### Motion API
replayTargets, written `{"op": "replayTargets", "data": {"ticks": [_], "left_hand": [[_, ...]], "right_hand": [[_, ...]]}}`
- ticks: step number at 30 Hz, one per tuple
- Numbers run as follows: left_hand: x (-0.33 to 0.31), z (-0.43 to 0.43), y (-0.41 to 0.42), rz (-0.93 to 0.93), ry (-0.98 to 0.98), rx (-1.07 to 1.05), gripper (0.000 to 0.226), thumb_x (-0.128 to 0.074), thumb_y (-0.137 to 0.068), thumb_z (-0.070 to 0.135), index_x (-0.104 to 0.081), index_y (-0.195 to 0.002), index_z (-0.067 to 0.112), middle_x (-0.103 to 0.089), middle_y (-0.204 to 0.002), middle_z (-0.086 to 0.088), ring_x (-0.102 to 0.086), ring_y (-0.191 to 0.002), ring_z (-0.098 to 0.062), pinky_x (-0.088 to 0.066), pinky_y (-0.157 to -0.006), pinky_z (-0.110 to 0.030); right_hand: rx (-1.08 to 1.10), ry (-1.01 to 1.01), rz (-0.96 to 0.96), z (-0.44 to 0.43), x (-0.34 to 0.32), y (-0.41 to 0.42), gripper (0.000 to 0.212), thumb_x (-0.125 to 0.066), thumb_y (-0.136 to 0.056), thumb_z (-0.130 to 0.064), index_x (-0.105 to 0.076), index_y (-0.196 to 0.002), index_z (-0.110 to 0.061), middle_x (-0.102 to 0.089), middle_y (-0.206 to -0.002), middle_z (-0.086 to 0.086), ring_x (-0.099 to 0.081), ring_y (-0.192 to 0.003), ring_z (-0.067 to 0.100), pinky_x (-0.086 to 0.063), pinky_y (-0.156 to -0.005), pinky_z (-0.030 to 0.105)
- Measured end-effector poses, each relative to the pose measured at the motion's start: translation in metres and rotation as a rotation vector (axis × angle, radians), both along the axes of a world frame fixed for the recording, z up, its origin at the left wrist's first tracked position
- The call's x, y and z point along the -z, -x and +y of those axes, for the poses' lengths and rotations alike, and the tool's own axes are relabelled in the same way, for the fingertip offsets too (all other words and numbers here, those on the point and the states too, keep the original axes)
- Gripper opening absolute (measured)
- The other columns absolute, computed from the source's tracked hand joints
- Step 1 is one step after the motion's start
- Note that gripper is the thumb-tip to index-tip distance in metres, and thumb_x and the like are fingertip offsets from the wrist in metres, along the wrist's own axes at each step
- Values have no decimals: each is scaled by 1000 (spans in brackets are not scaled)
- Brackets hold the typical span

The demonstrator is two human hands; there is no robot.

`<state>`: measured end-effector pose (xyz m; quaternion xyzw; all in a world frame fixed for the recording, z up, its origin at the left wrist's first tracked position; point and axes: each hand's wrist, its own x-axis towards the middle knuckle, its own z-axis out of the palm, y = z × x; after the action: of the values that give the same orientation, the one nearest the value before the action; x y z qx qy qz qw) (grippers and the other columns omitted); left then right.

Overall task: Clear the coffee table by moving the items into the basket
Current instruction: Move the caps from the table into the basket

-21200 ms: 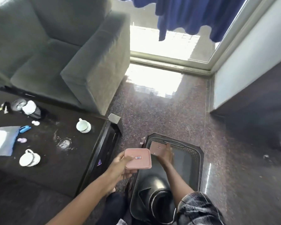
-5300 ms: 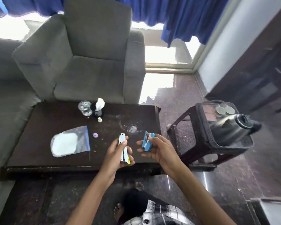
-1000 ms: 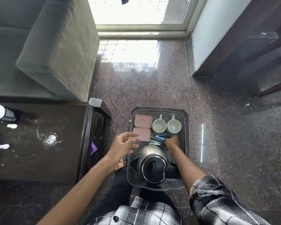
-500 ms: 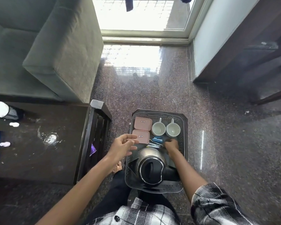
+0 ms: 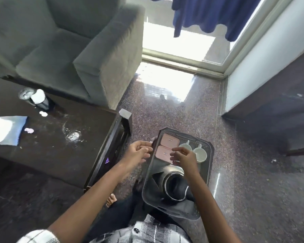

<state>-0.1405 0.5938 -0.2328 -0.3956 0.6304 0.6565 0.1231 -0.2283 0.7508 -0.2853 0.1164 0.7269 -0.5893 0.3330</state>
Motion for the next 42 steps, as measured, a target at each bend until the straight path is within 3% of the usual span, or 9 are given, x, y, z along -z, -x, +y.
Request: {"op": "replayTargets", "data": {"ticks": [5, 11, 23, 28, 33, 42], "left_hand": [[-1, -39, -46, 43, -1, -86, 20, -47, -94, 12, -60, -109, 17, -67, -106, 0, -63, -90, -15, -50, -79, -26], [2, -110, -127, 109, -16, -197, 18, -47, -93, 10, -60, -98, 23, -67, -98, 4, -62, -81, -11, -47, -76, -25], [1, -275, -302, 133, -4, -464, 24, -43, -94, 9, -60, -110, 16, -67, -103, 1, -61, -80, -10, -45, -71, -22], [5, -327, -331, 143, -24, -554, 23, -45, -94, 10, -60, -109, 18, -67, -104, 1, -61, -79, -9, -44, -70, -22], [13, -388, -348, 122, -20, -553, 21, -47, -94, 12, -60, -109, 18, -67, -106, 1, -62, -84, -10, -45, -69, -21], [35, -543, -331, 23, 6, -507, 20, -45, -95, 13, -60, -107, 18, -66, -103, 1, -62, -81, -9, -45, -73, -23]], "right_hand": [[-147, 31, 81, -58, -36, -40, 16, -52, -85, 6, -65, -86, -2, -64, -70, 8, -58, -59, 15, -46, -55, 21], [-300, 22, 110, -157, -45, -118, 15, -51, -86, 3, -64, -86, -5, -63, -69, 5, -57, -57, 12, -45, -55, 21], [-595, 39, 56, -347, -52, -271, 17, -51, -86, 1, -64, -82, -8, -65, -70, 7, -59, -57, 15, -44, -50, 19], [-691, 3, 32, -405, -43, -295, 15, -52, -86, 0, -63, -81, -9, -63, -68, 5, -57, -50, 8, -43, -51, 20], [-690, 0, -3, -463, -24, -305, 15, -50, -87, -1, -62, -85, -9, -63, -70, 4, -56, -57, 12, -43, -54, 21], [-591, -205, 9, -622, 71, -288, 28, -50, -82, 1, -60, -61, -15, -57, -57, 4, -51, -41, 7, -40, -40, 16]]}}
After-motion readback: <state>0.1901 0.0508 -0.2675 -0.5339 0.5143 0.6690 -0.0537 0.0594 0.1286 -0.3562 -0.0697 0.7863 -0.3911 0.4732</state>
